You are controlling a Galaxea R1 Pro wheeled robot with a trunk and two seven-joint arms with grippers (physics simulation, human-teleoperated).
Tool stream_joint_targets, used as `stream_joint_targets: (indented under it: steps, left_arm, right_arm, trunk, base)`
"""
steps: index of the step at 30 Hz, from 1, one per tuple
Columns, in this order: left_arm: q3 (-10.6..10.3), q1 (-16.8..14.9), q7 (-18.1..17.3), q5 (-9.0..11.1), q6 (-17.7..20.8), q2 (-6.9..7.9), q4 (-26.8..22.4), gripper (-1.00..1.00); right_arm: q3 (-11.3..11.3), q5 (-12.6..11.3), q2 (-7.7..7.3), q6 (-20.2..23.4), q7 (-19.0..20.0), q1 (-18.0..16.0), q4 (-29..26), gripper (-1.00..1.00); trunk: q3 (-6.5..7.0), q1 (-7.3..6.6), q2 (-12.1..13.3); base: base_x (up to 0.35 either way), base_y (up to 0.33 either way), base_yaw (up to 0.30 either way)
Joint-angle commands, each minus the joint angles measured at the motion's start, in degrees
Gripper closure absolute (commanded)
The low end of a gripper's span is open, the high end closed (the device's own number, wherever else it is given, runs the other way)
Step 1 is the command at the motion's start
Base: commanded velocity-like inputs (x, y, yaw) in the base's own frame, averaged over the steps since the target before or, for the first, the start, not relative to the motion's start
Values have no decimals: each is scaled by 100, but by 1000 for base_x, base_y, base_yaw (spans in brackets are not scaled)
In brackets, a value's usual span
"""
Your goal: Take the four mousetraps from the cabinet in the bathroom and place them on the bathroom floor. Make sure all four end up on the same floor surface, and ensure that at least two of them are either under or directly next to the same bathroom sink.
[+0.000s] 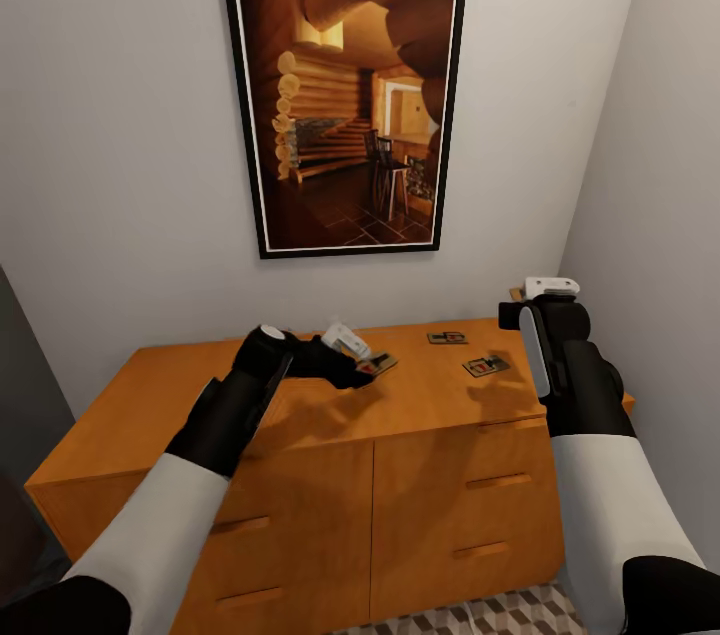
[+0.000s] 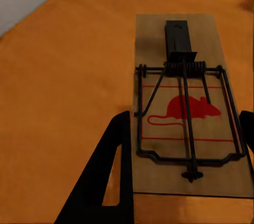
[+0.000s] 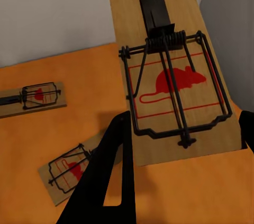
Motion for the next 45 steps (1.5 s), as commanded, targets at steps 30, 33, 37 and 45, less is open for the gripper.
stream_joint_targets:
  steps: [30,33,37,45]
  left_arm:
    - [732,-4,-75,-99,443,45,-1018,100]
    - [785,-4,-76,-97,440,46,-1032,100]
    - [831,-4,-76,-92,439,42,-1038,100]
    - [841,-109,152,-68,684,-62,-1100,100]
  right_arm:
    - [-6,8,5,30,-3,-5,-6,100]
    - [-6,-2,5,30,3,-3,-5,100]
    - [-7,-20,7,30,7,-1,-4,100]
    - [-33,-31,46,15,45,-144,222,100]
  trunk:
    - [-7,0,-3]
    - [-7,0,-3]
    - [-7,0,-3]
    - [-7,0,-3]
  base:
    - [0,0,0]
    - [0,0,0]
    - [0,0,0]
    - [0,0,0]
